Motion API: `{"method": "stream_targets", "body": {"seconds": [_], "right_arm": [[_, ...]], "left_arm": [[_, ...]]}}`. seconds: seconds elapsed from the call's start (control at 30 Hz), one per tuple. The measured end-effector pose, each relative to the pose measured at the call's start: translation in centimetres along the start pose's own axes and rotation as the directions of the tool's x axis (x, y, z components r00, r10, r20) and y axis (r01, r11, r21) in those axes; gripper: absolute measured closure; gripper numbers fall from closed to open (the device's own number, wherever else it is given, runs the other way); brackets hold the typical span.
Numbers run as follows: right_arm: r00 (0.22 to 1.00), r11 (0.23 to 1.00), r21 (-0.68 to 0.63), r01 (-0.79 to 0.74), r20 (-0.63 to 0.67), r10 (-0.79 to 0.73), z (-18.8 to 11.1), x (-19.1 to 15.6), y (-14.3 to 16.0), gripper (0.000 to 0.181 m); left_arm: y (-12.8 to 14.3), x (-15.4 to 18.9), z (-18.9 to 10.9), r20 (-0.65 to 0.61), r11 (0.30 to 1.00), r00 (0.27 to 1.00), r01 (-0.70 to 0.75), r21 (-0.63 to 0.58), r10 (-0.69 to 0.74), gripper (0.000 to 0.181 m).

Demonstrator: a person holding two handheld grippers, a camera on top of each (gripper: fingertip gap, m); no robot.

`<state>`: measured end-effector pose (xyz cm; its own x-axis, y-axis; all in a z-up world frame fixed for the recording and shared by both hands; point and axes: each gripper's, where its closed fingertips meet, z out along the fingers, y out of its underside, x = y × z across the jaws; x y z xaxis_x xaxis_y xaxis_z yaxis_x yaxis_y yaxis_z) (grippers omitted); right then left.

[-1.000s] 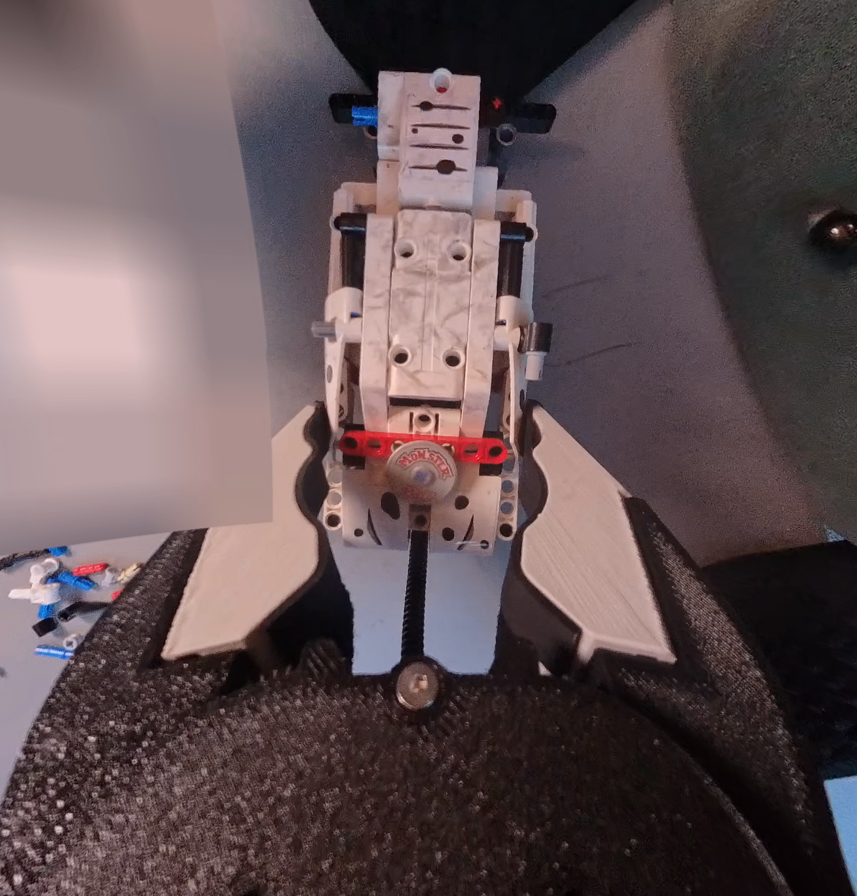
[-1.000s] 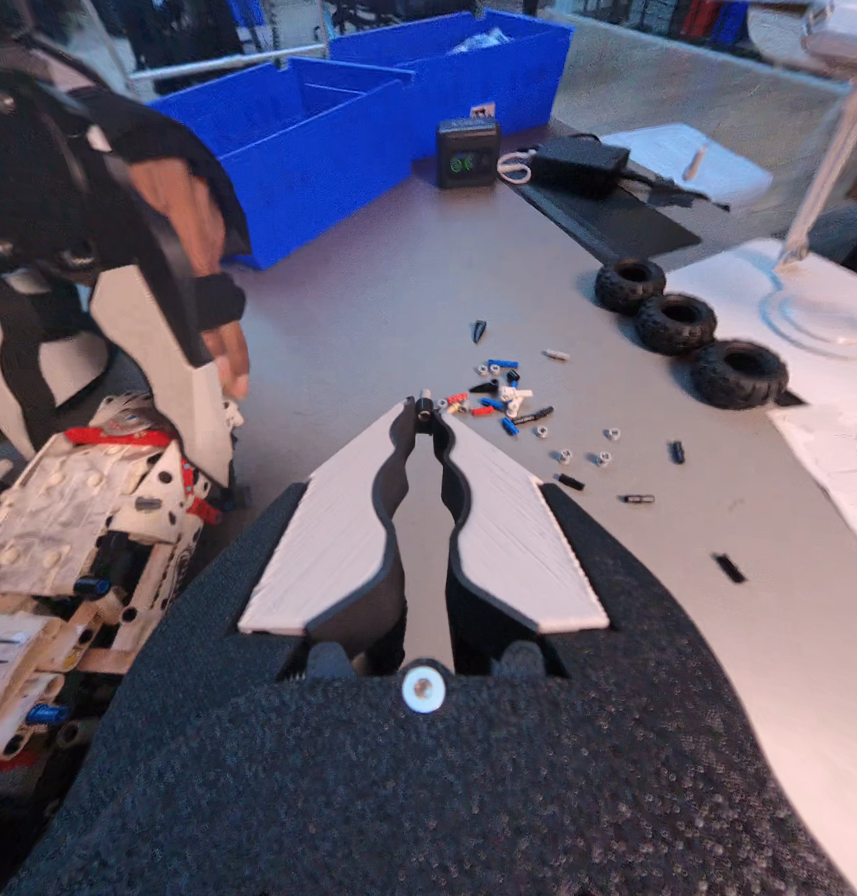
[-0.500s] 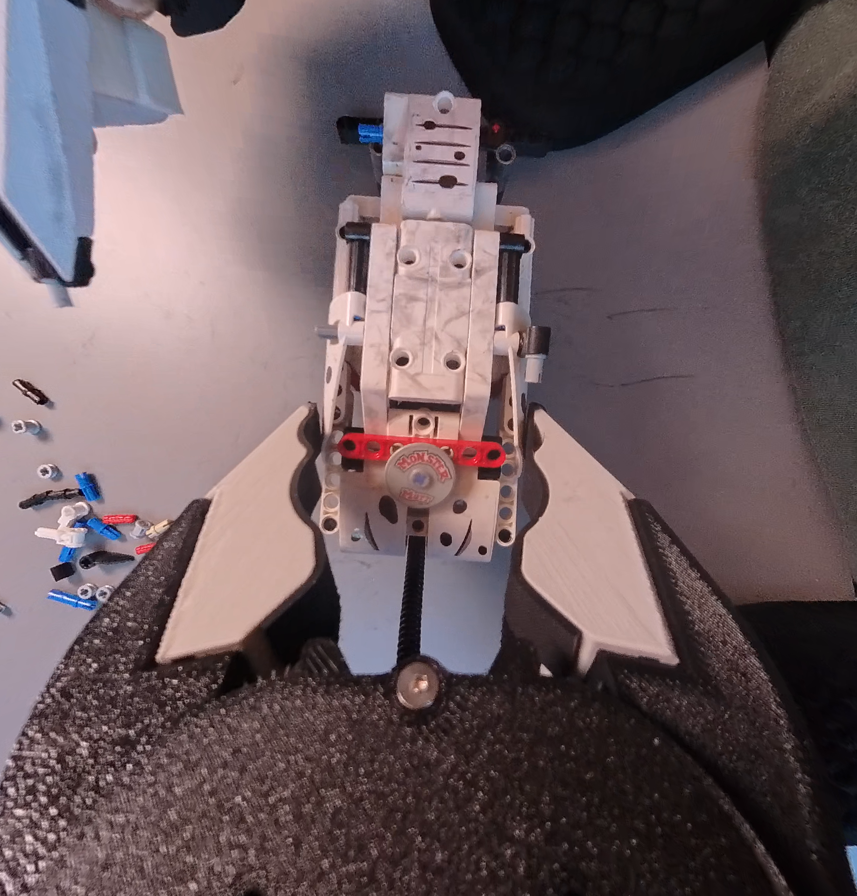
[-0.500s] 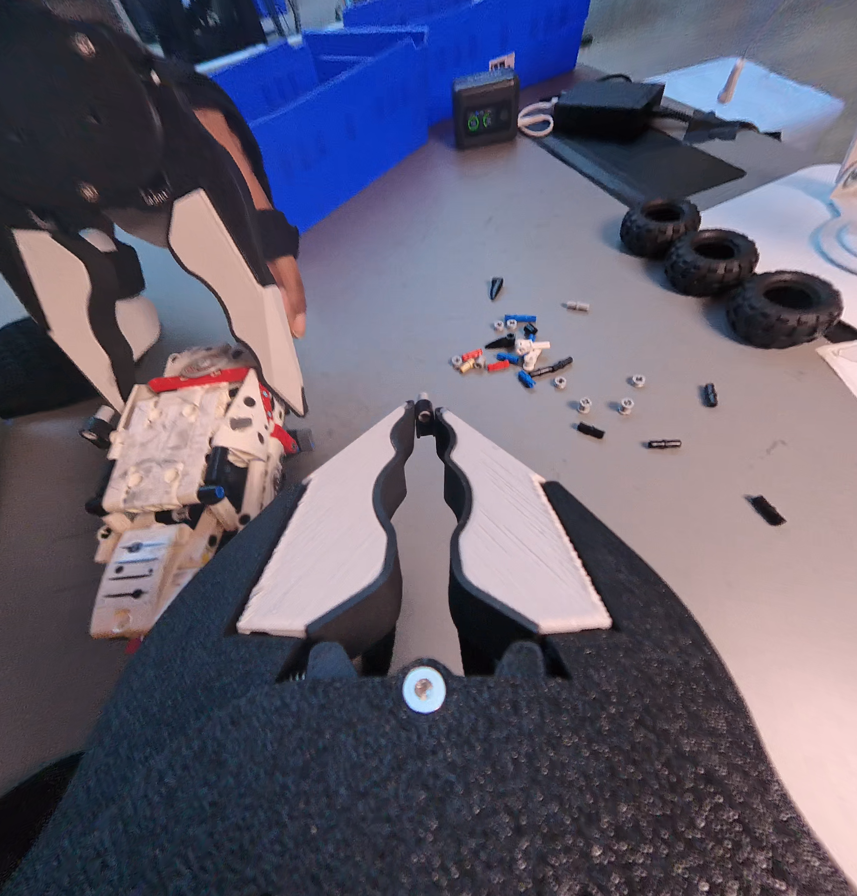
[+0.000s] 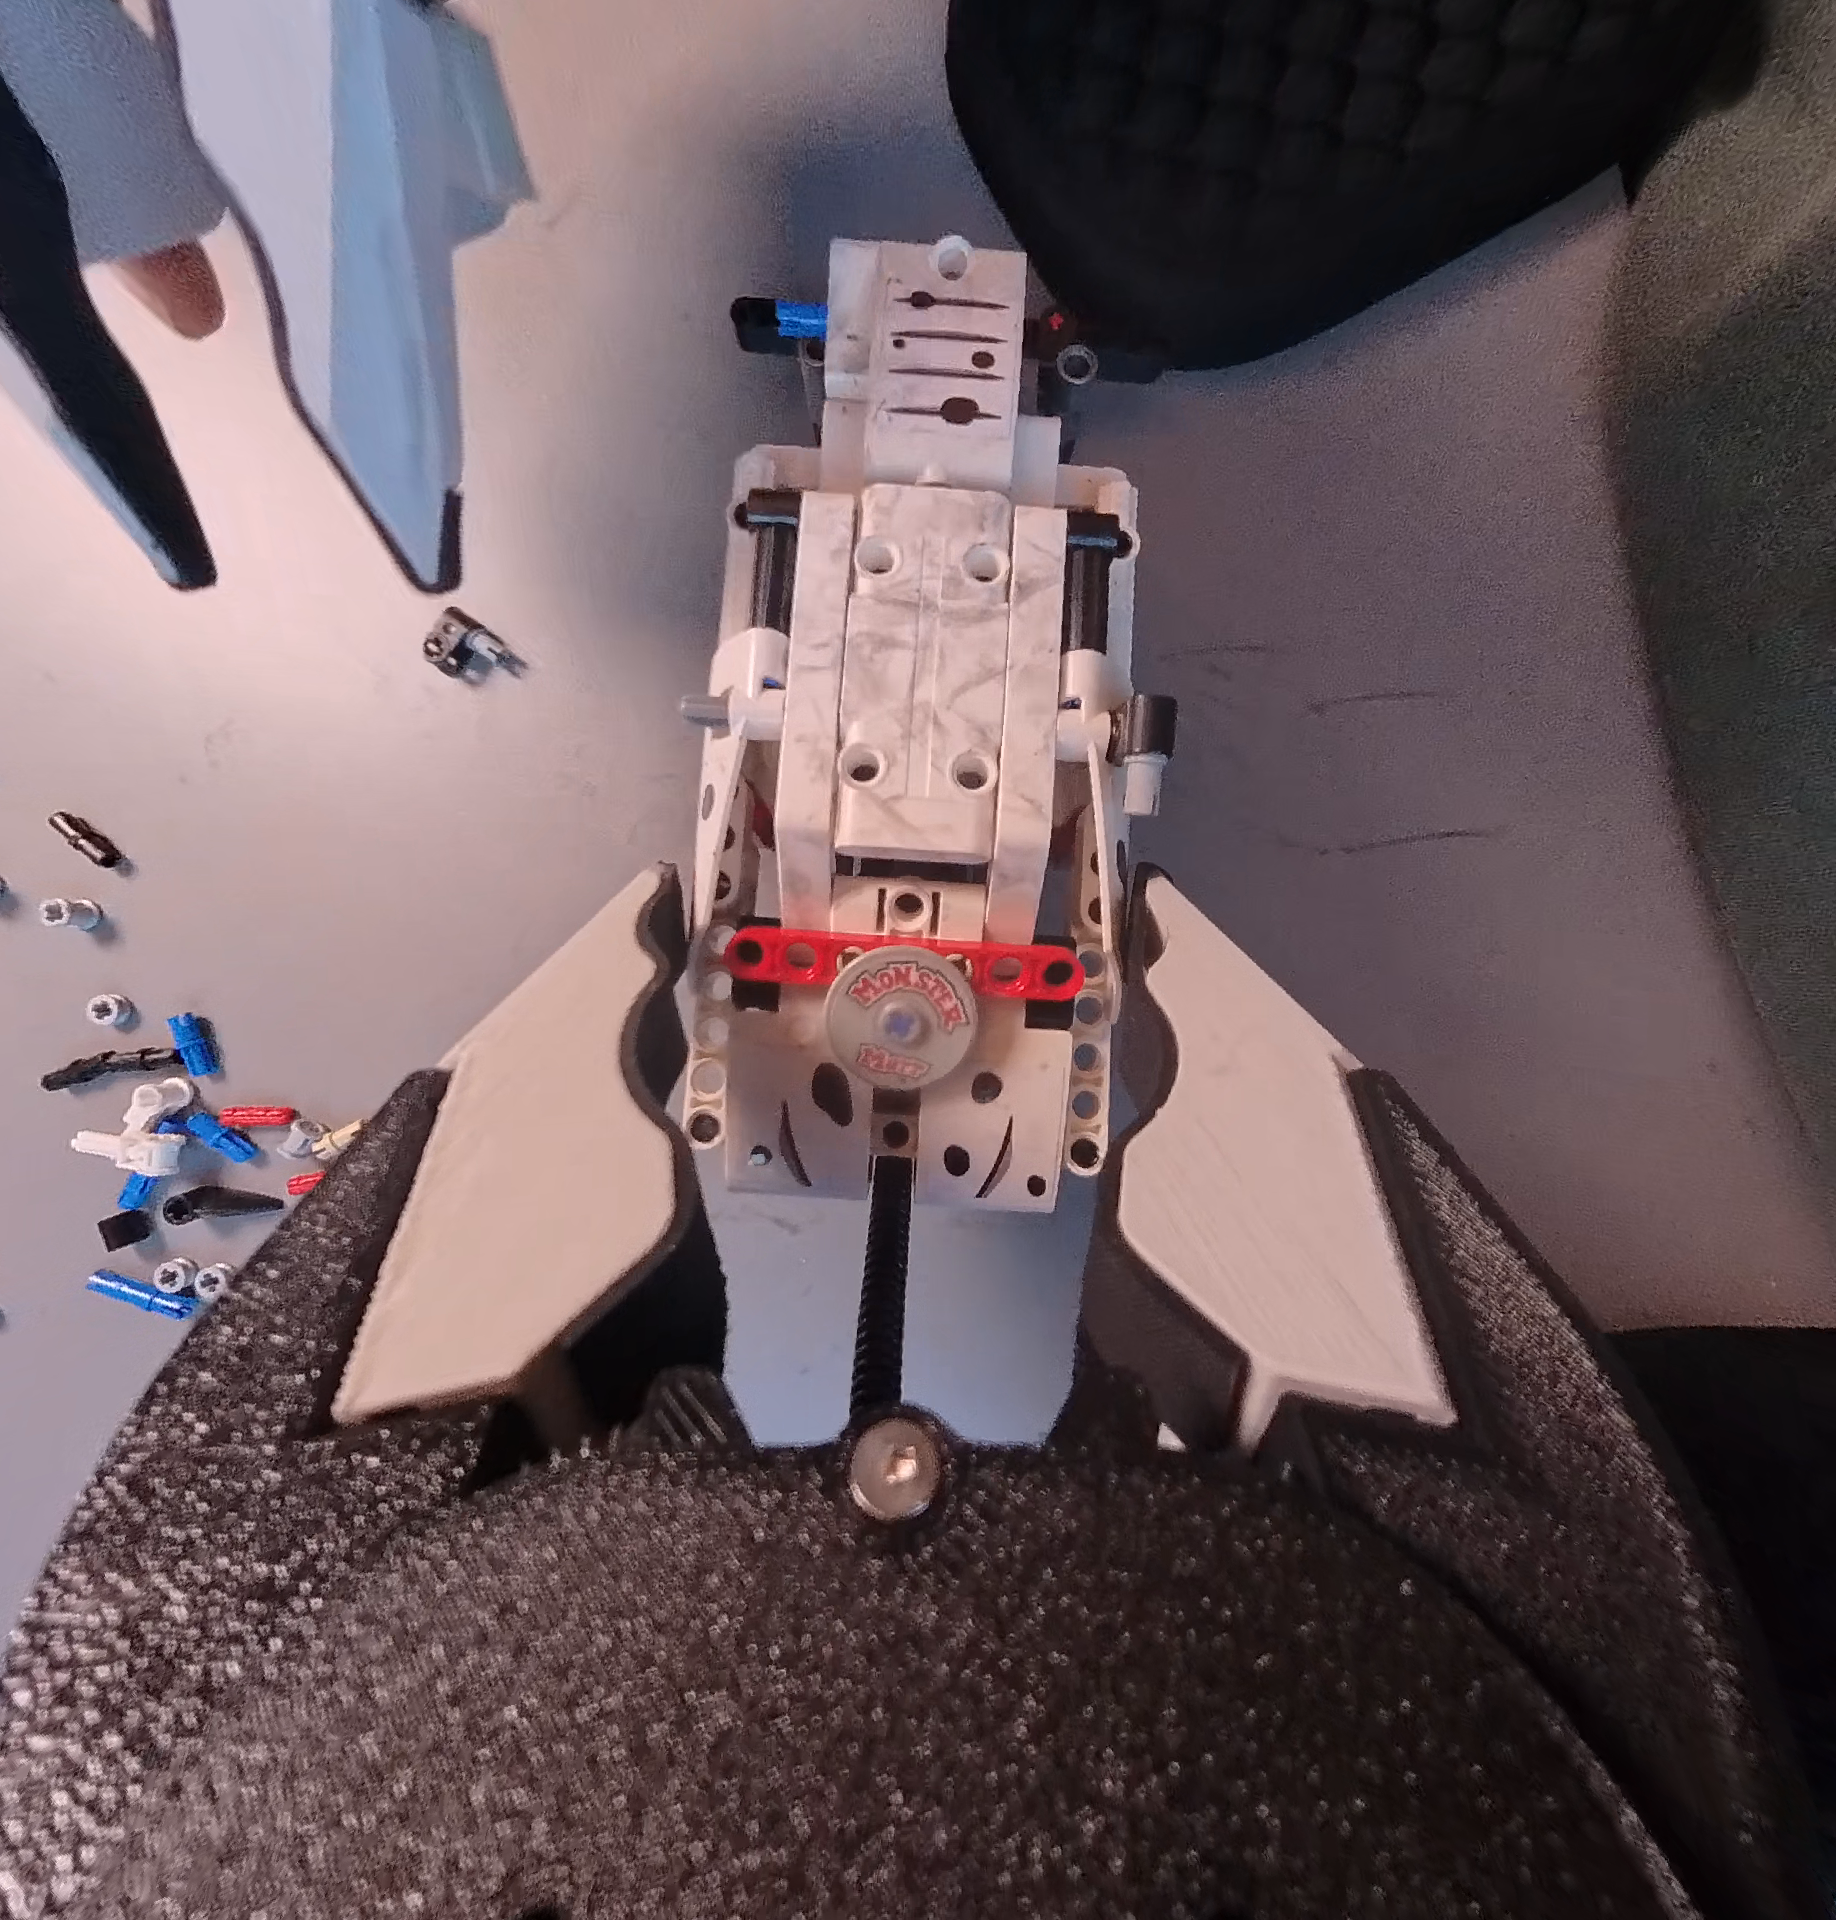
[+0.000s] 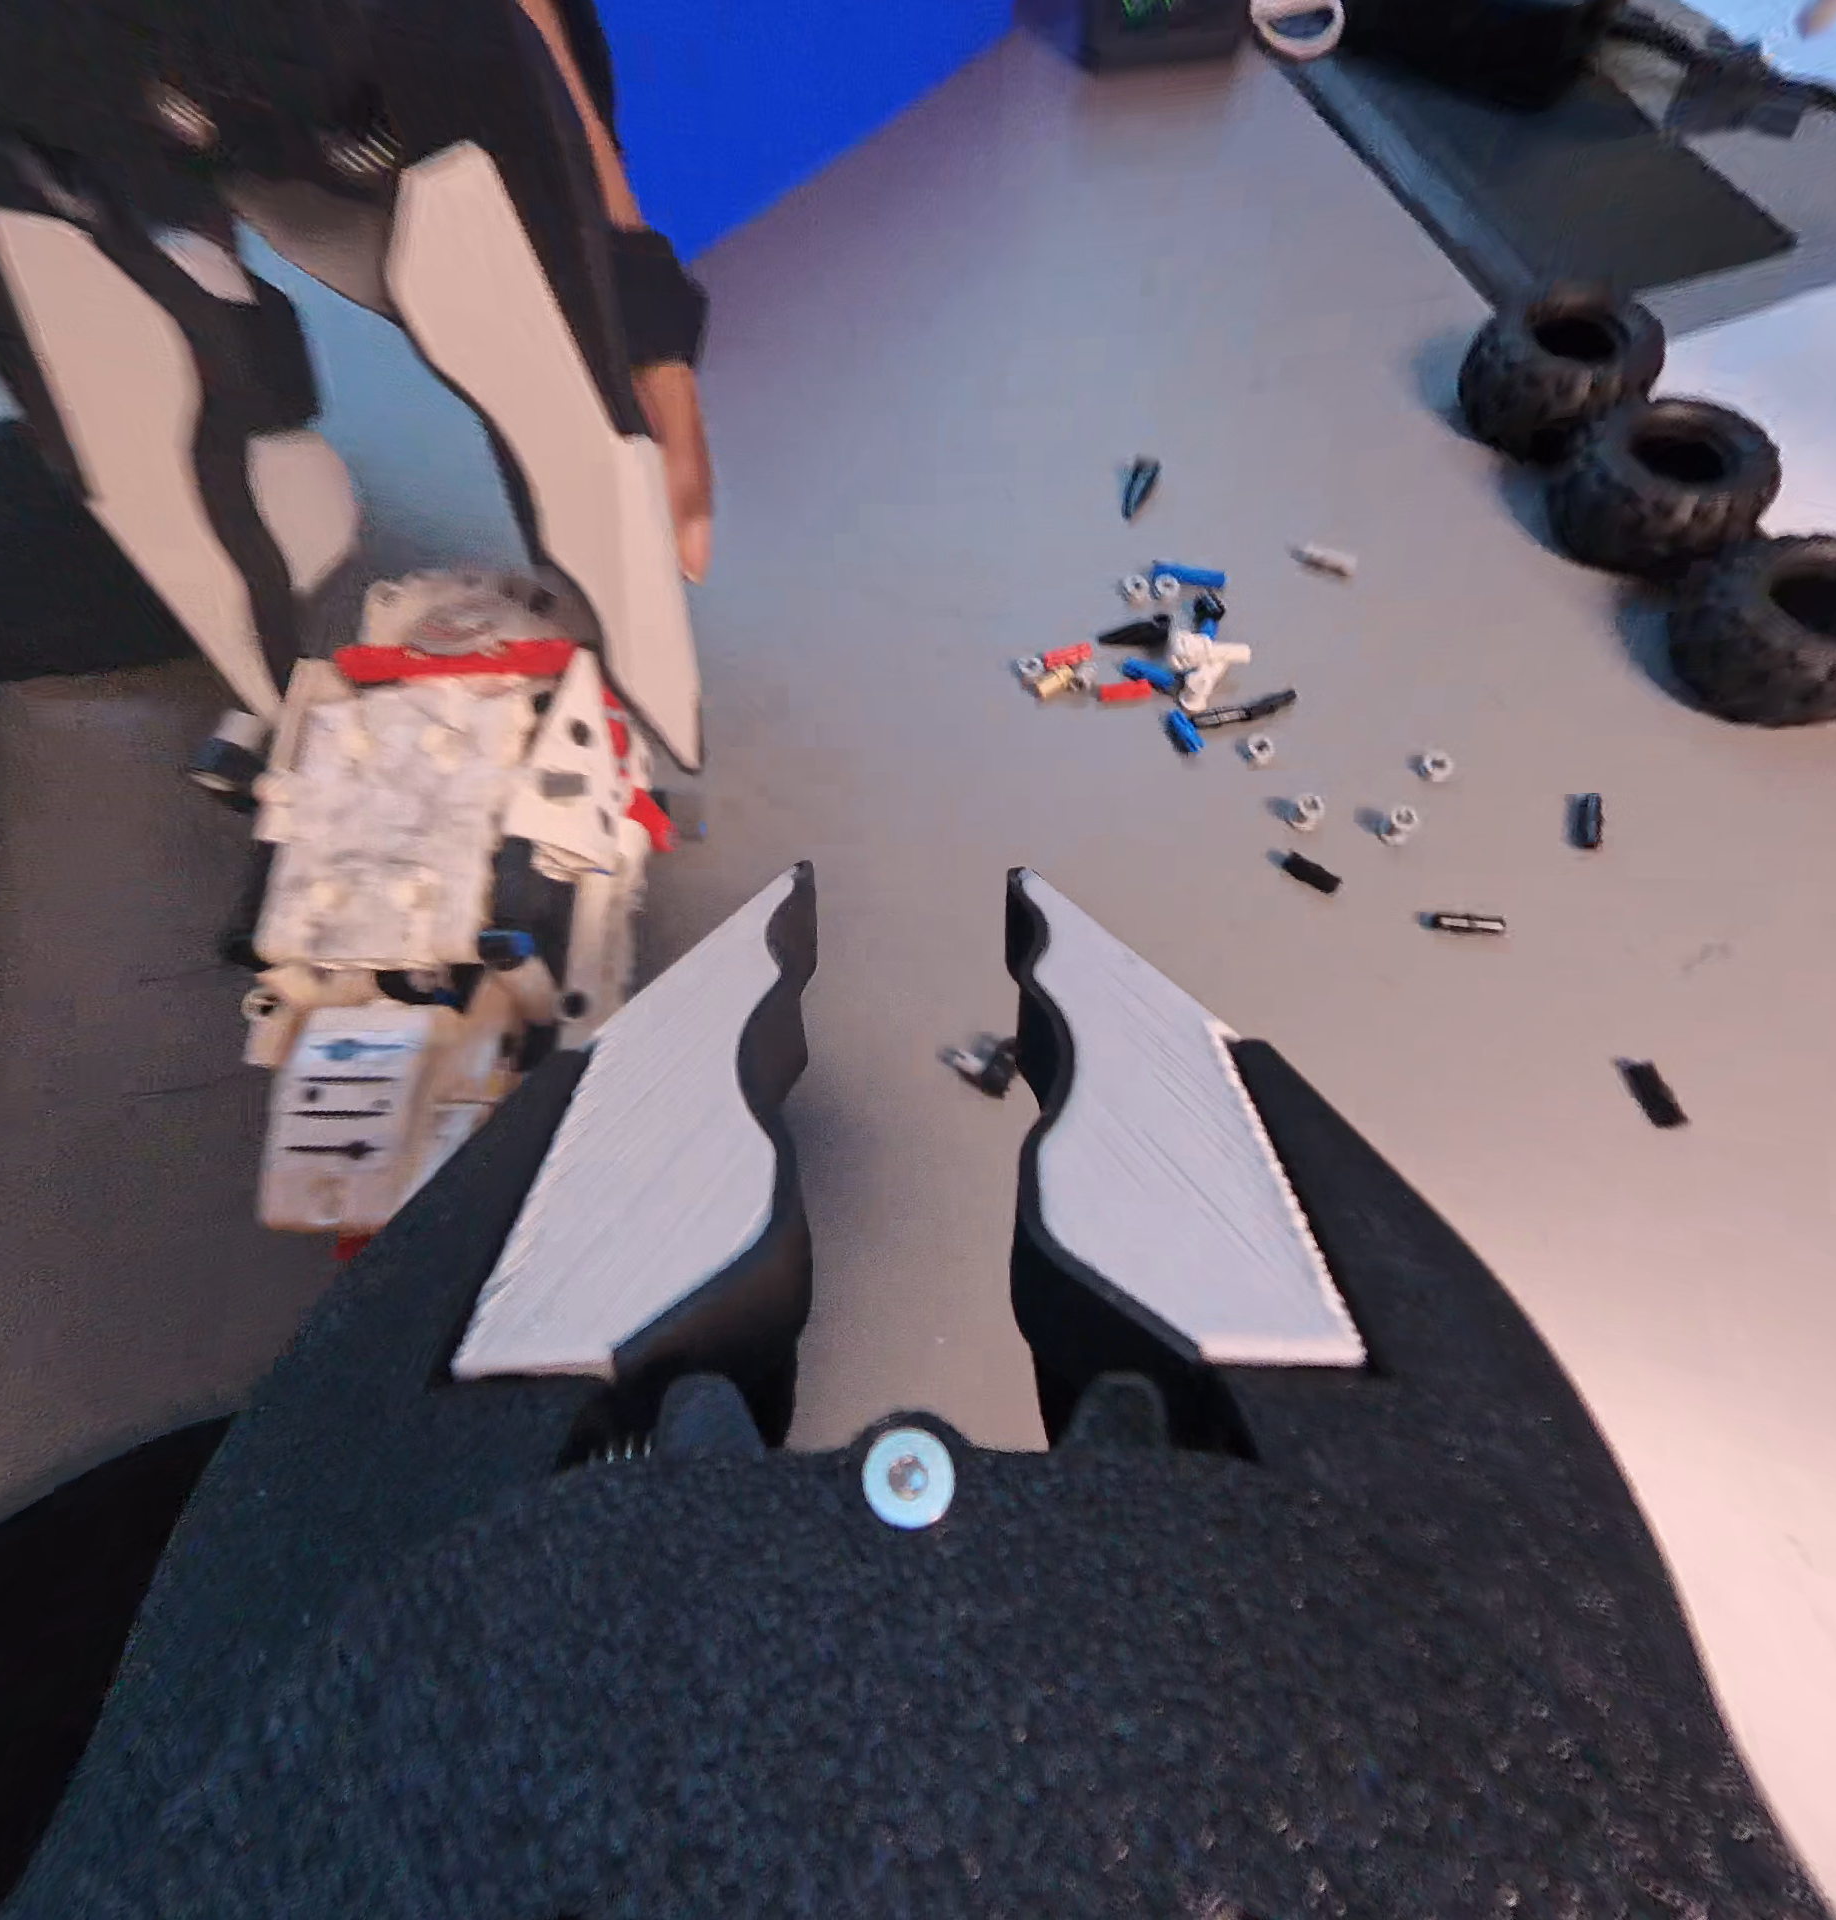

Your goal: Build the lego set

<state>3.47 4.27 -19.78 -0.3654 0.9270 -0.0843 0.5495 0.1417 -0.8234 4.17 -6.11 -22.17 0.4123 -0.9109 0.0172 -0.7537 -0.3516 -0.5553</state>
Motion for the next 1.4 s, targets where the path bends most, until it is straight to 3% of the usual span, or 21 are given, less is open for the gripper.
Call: {"method": "stream_targets", "body": {"seconds": [0.13, 0.27, 0.4, 0.53, 0.67, 0.9, 1.37, 1.4], "right_arm": [[0.99, 0.99, 0.088, 0.112, 0.08, -0.12, -2.3, -6.0, -3.2, 0.15], [0.972, 0.971, 0.072, 0.227, 0.042, -0.231, -1.7, -10.6, -2.6, 0.153], [0.95, 0.952, -0.009, 0.307, -0.063, -0.307, 0.3, -10.9, -1.2, 0.157], [0.921, 0.925, -0.079, 0.371, -0.099, -0.378, 1.0, -10.8, -1.2, 0.174], [0.873, 0.876, -0.133, 0.464, -0.095, -0.478, 1.1, -11.0, -1.2, 0.175], [0.945, 0.945, -0.059, 0.323, 0.079, -0.318, 1.1, -11.3, -1.2, 0.178], [0.946, 0.968, -0.056, 0.246, 0.232, -0.227, 0.8, -12.5, -1.0, 0.179], [0.888, 0.976, -0.006, 0.216, 0.417, -0.194, 0.0, -15.7, -1.3, 0.178]], "left_arm": [[-0.3, -1.0, 0.1, 0.056, 0.994, 0.992, 0.107, 0.036, -0.109, 0.099], [-0.5, -1.6, 0.2, 0.102, 0.982, 0.978, 0.175, 0.076, -0.183, 0.099], [-0.5, -1.7, 0.2, 0.123, 0.981, 0.975, 0.176, 0.077, -0.184, 0.099], [-0.5, -1.7, 0.2, 0.129, 0.981, 0.975, 0.174, 0.082, -0.183, 0.099], [-0.4, -1.7, 0.2, 0.124, 0.98, 0.975, 0.175, 0.091, -0.186, 0.099], [-0.3, -1.6, 0.2, 0.111, 0.981, 0.976, 0.181, 0.068, -0.188, 0.101], [-0.4, -1.2, 0.7, 0.094, 0.978, 0.974, 0.203, 0.05, -0.207, 0.1], [-0.2, -2.4, 0.5, 0.15, 0.969, 0.958, 0.239, 0.06, -0.245, 0.101]]}}
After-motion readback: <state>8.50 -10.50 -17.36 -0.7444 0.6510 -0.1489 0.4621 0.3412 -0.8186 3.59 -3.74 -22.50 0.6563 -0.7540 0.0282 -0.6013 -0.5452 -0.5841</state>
